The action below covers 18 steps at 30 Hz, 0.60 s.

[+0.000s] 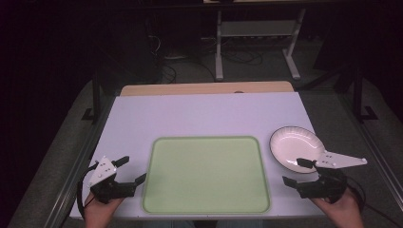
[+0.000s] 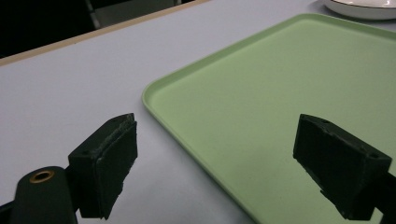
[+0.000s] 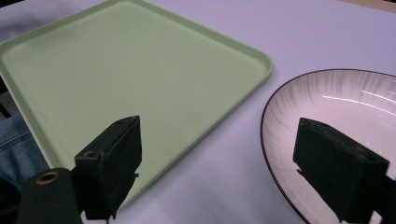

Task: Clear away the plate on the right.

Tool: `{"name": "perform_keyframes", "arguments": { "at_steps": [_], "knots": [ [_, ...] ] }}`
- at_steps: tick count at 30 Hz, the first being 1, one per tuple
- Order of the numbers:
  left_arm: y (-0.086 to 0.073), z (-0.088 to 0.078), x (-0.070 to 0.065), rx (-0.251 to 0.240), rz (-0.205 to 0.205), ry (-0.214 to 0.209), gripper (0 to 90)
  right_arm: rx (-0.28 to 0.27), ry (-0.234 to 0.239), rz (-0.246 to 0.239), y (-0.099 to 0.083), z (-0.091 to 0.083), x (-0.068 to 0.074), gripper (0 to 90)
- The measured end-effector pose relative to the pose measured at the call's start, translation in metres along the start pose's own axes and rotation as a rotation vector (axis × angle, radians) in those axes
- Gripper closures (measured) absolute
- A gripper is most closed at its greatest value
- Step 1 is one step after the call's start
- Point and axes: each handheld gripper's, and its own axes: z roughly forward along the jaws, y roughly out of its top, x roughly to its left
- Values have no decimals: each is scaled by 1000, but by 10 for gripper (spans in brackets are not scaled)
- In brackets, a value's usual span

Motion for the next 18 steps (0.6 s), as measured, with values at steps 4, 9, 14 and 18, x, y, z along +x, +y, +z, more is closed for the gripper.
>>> {"name": "perform_keyframes", "arguments": {
  "at_steps": [4,9,14,18],
  "knots": [
    [0,0,0,0,1,1,136,3,-10,12,-2,-8,-5,151],
    [0,0,0,0,0,2,136,4,-18,25,-4,-16,-10,151],
    [0,-1,0,-1,-2,7,136,8,-44,42,-6,-27,-20,153],
    [0,-1,1,-3,-3,9,136,12,-66,63,-8,-33,-31,155]
  ]
}}
